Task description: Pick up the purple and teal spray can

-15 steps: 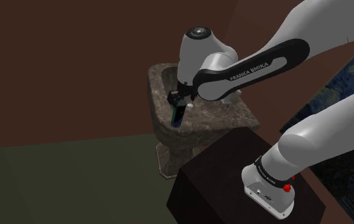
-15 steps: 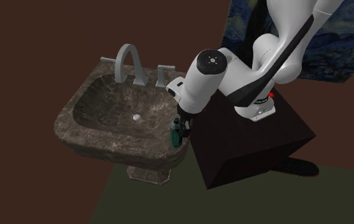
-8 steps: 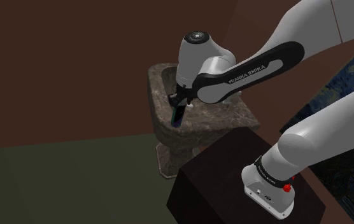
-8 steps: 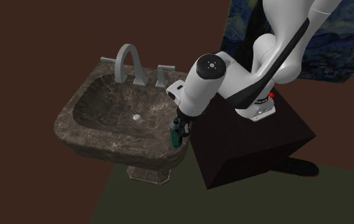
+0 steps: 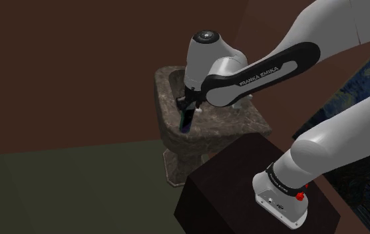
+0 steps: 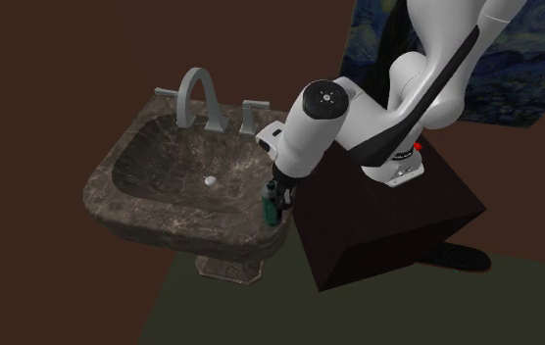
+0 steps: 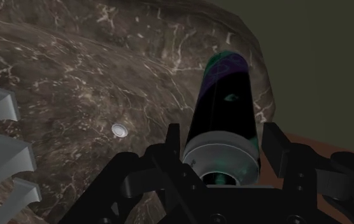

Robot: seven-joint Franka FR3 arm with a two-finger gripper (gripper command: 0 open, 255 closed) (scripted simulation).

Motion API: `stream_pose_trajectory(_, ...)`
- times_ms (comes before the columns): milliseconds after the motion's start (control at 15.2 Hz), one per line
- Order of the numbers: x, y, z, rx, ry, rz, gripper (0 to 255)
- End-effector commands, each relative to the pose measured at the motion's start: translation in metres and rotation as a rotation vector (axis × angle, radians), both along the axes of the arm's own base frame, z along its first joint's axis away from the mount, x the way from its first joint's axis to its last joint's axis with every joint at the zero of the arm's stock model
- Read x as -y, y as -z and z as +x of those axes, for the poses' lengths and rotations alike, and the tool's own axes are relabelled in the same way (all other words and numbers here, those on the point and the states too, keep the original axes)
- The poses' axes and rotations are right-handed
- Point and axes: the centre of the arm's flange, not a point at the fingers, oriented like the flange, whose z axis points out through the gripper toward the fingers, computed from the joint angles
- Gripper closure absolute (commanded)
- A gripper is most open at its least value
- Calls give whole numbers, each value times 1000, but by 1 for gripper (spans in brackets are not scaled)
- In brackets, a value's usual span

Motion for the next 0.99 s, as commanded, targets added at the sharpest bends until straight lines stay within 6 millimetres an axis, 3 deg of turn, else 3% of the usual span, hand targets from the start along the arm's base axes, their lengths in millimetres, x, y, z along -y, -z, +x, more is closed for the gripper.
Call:
stream_pose_trajectory(0,1,-9,-1,-1,0,0,255)
stream_pose_trajectory(792,1,-73,-1,-1,0,0,255)
stream_pose_trajectory(924,1,-74,-1,-1,0,0,255)
